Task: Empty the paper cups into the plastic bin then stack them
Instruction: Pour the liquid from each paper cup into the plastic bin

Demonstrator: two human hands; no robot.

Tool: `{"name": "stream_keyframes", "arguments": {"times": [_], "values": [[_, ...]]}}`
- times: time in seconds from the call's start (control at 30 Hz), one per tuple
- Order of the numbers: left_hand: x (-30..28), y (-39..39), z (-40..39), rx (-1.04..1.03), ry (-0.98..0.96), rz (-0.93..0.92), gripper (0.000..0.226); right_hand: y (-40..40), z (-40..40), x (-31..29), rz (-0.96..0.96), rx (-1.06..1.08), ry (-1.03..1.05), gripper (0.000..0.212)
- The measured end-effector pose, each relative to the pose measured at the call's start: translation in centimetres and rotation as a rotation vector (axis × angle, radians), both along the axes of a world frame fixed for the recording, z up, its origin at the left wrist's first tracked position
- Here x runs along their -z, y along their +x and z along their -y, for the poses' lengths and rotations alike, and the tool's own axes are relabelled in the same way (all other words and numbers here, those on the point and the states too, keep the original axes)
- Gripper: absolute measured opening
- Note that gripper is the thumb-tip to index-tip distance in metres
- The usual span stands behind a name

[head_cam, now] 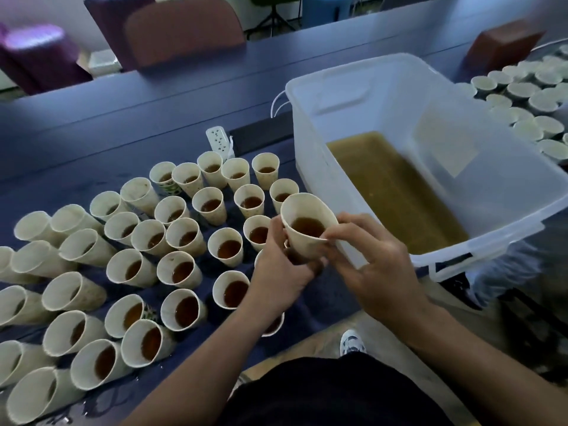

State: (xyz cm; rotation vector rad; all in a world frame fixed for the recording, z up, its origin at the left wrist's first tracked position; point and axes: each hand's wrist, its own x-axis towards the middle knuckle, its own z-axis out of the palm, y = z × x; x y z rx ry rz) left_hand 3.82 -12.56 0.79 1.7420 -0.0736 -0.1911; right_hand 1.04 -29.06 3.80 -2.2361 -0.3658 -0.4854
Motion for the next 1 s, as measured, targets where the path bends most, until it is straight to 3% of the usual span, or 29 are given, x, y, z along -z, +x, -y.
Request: {"name": "stream_keyframes", "arguments": {"times": [0.13, 0.23, 0.4, 0.77, 0.9, 1.0], "values": [[-1.4, 0.6, 0.3, 0.024, -0.170, 0.053, 0.072, 1.2, 0.2, -1.6, -0.140, -0.063, 0.156, 0.076], [-2.0, 1.0, 0.9, 0.073, -0.215, 0.083, 0.073, 2.4, 0.5, -2.8, -0.274, -0.075, 0.270, 0.091], [-2.7, 1.7, 1.9, 0.080, -0.217, 0.178, 0.068, 3.8, 0.3, -4.0, -0.347, -0.165, 0.448, 0.080], [-4.1, 1.4, 2.6, 0.097, -0.114, 0.196, 0.085, 3.9, 0.1, -4.7, -0.321, -0.104, 0.643, 0.054], [-3.4, 1.9, 2.4, 0.109, 0.024, 0.155, 0.088, 4.5, 1.2, -5.4, -0.330, -0.073, 0.596, 0.057], [-3.6, 1.9, 2.1, 0.181, 0.193, 0.183, 0.066, 5.5, 2.7, -6.4, -0.295, -0.048, 0.461, 0.042]]}}
